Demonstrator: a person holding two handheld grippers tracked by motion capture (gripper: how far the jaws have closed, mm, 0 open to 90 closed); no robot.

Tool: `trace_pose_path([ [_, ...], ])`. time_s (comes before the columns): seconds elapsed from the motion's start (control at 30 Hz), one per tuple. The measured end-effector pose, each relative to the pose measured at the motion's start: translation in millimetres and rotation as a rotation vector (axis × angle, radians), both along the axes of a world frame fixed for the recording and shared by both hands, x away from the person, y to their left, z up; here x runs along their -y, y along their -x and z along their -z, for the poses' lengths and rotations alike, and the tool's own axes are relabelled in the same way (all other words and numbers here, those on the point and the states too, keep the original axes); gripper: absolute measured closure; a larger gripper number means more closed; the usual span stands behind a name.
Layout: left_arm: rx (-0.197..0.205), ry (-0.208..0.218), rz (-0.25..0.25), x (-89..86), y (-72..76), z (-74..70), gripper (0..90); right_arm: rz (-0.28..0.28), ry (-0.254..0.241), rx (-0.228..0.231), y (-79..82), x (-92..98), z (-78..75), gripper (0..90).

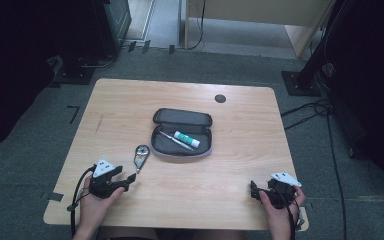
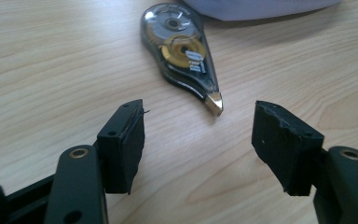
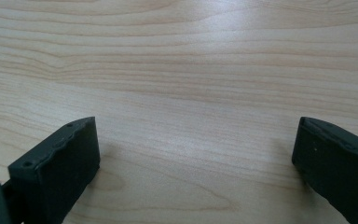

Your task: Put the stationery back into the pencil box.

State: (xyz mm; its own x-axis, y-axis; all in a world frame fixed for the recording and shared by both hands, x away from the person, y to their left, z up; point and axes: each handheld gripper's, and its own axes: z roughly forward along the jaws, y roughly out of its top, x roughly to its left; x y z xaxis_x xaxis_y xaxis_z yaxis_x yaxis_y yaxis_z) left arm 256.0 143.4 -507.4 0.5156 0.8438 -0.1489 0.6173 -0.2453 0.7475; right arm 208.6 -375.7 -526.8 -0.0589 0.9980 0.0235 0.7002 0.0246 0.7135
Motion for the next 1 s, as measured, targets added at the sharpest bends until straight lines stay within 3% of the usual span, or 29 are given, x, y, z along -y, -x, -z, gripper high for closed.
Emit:
trace_pose_path([
  [0.33,-0.019,-0.092,-0.111,41.2,-29.1,3.5,19.8,-0.009,-0.003,-0.003,0.3,-0.5,-0.1,0.4],
  [0.5,-0.036,-0.143,-0.160,51.6,-41.2,6.2,16.0,-0.015,-0.003,-0.002,0.3,-0.7,-0.2,0.4],
  [0.6,-0.043,-0.142,-0.172,53.6,-45.9,4.8,16.3,-0.020,-0.003,-0.002,0.3,-0.8,-0.2,0.4],
  [0.73,-0.025,-0.176,-0.181,57.0,-47.6,5.7,25.1,-0.021,-0.003,-0.002,0.3,-0.8,-0.2,0.4],
  [0.9,-0.009,-0.177,-0.158,55.1,-46.7,5.0,39.5,-0.021,-0.003,-0.002,0.3,-0.8,-0.1,0.4],
  [0.97,0.002,-0.172,-0.138,52.5,-44.8,4.6,51.8,-0.021,-0.003,-0.002,0.3,-0.8,-0.2,0.4],
  [1.0,0.006,-0.166,-0.132,51.1,-44.1,5.1,52.7,-0.021,-0.003,-0.002,0.3,-0.8,-0.2,0.4],
])
